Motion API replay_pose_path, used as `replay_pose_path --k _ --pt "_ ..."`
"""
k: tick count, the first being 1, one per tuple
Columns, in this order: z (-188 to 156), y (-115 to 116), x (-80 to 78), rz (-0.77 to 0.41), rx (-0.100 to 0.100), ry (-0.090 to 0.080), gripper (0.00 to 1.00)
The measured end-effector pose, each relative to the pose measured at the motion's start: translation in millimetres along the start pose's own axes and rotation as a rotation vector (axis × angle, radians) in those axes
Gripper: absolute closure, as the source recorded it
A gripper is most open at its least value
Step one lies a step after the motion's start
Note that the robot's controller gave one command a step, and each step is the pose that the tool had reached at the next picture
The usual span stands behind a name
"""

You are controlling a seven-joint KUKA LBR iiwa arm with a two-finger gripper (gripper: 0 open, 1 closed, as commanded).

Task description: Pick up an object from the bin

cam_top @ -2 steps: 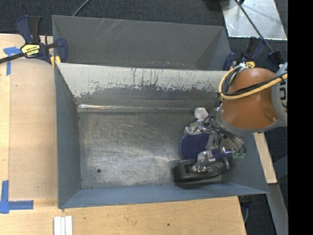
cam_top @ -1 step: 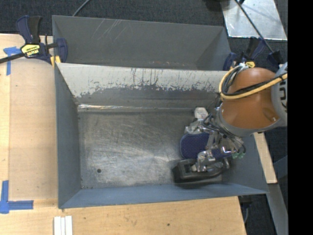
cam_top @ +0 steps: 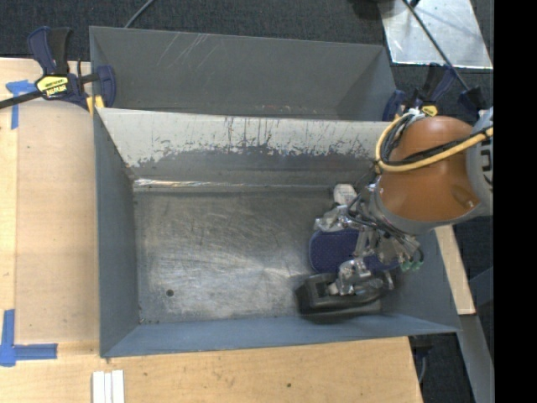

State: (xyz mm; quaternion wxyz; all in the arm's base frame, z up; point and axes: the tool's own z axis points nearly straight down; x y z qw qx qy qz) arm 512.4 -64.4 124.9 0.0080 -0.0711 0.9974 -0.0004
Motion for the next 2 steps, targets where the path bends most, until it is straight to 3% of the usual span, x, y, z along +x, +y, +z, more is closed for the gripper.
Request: replay_pose_path --k 1,2 --pt "11.3 -5.7 4.8 -0.093 0.001 0.016 0.0" --pt "14.5 -15.3 -38.8 -0.104 0.0 0.011 0.0"
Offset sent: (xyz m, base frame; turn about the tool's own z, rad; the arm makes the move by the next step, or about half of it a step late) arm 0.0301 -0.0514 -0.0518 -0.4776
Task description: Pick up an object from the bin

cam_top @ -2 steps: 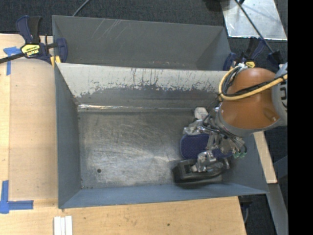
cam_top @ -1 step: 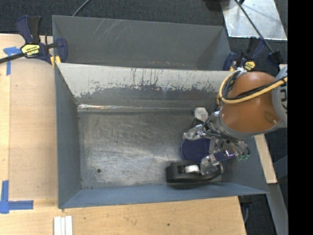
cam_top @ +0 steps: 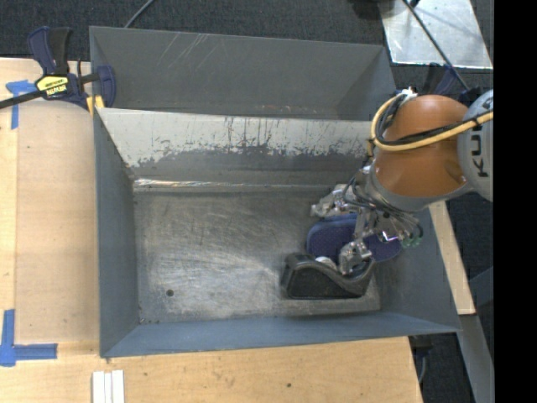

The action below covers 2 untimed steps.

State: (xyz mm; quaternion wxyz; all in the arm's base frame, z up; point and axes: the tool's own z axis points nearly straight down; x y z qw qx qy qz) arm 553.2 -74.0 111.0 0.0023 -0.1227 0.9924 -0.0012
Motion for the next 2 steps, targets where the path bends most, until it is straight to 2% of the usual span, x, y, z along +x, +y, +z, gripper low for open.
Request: replay_pose_path --k 1,2 --pt "-160.3 -30.3 -13.6 -0.171 0.004 -0.008 0.0" --pt "-31.5 -22.0 -3.8 0.09 -0.004 0.006 0.0"
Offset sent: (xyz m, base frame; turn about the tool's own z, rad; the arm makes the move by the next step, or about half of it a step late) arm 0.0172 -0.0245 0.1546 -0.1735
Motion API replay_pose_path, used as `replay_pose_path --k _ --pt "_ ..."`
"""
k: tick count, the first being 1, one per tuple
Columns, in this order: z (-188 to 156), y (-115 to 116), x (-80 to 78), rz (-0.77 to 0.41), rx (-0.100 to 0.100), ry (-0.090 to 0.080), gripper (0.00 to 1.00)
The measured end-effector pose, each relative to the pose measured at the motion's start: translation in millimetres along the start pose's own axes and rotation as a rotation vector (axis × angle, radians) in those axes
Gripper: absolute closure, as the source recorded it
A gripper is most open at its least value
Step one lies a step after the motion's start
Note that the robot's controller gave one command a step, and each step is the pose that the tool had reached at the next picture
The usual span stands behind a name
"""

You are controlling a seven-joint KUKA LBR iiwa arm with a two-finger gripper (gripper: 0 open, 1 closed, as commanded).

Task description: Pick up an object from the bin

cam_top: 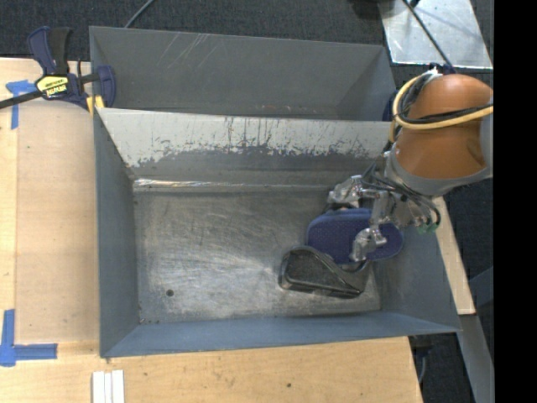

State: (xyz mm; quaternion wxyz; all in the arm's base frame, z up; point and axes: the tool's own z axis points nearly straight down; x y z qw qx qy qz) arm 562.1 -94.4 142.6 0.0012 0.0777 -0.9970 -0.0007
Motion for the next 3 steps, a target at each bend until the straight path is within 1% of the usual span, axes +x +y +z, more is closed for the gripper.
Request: replay_pose_path --k 1,2,3 --pt "65.3 -21.4 6.3 0.196 0.001 -0.009 0.0" --pt "64.5 -21.4 5.6 0.193 0.002 -0.011 1.0" --pt "-74.3 -10.2 15.2 0.129 0.005 -0.014 1.0"
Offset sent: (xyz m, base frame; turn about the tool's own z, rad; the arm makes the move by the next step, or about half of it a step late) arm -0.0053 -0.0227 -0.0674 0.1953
